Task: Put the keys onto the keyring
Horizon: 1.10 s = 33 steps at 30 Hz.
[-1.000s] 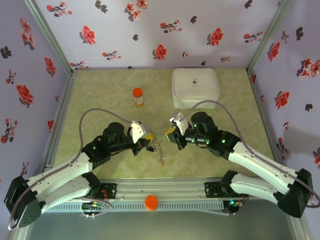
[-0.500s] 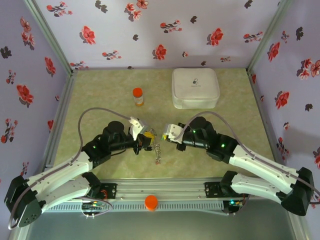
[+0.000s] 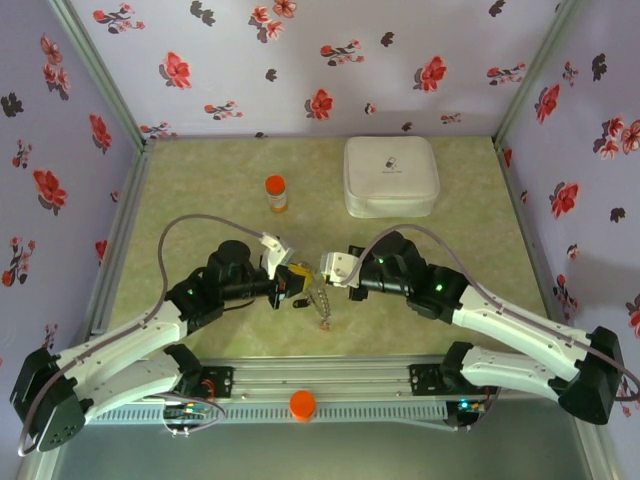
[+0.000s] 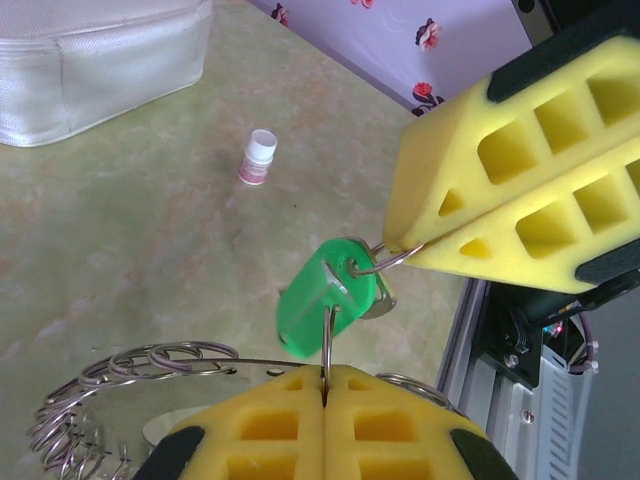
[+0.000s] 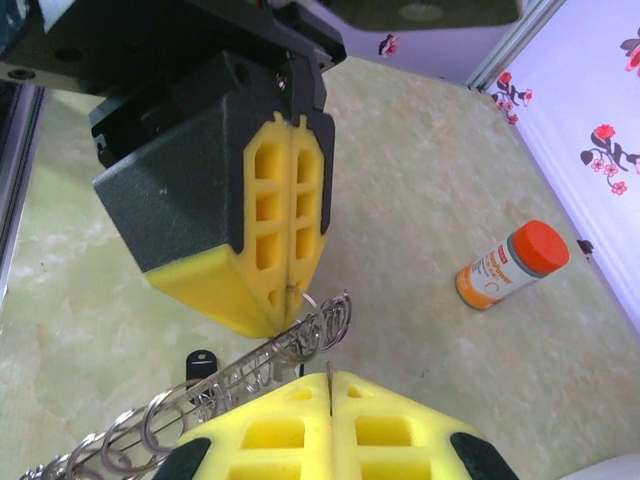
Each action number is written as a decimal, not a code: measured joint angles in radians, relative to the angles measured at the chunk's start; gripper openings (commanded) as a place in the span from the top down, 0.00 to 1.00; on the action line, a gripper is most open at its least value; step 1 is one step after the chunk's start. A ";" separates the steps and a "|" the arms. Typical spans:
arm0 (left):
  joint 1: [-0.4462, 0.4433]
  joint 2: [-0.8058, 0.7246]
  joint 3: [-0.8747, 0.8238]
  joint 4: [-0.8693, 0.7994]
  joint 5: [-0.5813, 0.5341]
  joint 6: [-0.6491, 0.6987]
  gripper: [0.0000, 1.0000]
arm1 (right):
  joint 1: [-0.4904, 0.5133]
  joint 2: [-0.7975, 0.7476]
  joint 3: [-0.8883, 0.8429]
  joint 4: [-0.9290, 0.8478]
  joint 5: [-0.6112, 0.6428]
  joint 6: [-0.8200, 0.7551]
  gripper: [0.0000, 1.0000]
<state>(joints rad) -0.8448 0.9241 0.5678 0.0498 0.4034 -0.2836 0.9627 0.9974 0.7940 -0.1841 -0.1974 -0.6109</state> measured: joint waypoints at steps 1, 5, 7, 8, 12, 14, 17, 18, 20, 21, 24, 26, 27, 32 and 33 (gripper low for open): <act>0.000 0.000 0.000 -0.001 0.002 0.000 1.00 | 0.000 0.000 0.002 0.000 0.000 0.000 1.00; -0.002 0.000 0.000 -0.001 0.002 0.000 1.00 | 0.003 0.003 0.005 0.000 0.000 0.000 1.00; -0.002 0.000 0.000 -0.002 0.002 0.000 1.00 | 0.008 0.011 0.008 0.000 0.000 0.000 1.00; -0.002 0.000 0.000 -0.002 0.002 0.000 1.00 | 0.010 0.016 0.010 0.000 0.000 0.000 1.00; -0.002 0.000 0.000 -0.002 0.002 0.000 1.00 | 0.014 0.033 0.017 0.002 -0.001 0.000 1.00; -0.002 0.000 0.000 -0.001 0.002 0.000 1.00 | 0.016 0.037 0.018 0.001 0.000 0.001 1.00; -0.002 0.000 0.000 -0.002 0.002 0.000 1.00 | 0.017 0.039 0.019 0.005 0.000 0.001 1.00; -0.002 0.001 0.000 -0.002 0.002 0.000 1.00 | 0.017 0.039 0.019 0.005 0.000 0.001 1.00; -0.002 0.003 0.000 -0.001 0.002 0.000 1.00 | 0.018 0.039 0.019 0.006 0.000 0.001 1.00; -0.002 0.004 0.000 -0.001 0.002 0.000 1.00 | 0.018 0.039 0.019 0.006 0.000 0.001 1.00; -0.002 0.008 0.000 -0.001 0.002 0.000 1.00 | 0.020 0.039 0.019 0.008 0.000 0.001 1.00; -0.002 0.008 0.000 -0.001 0.002 0.001 1.00 | 0.023 0.039 0.019 0.008 0.000 0.001 1.00; -0.002 0.008 0.000 -0.001 0.002 0.001 1.00 | 0.024 0.039 0.019 0.008 0.000 0.001 1.00; -0.002 0.008 0.000 -0.001 0.002 0.001 1.00 | 0.027 0.045 0.019 0.008 0.004 0.001 1.00; -0.002 0.008 0.000 -0.001 0.002 0.001 1.00 | 0.028 0.045 0.019 0.008 0.006 0.001 1.00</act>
<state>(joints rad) -0.8463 0.9321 0.5678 0.0486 0.4049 -0.2829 0.9905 1.0420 0.8127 -0.1757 -0.1909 -0.6098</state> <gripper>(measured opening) 0.038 0.050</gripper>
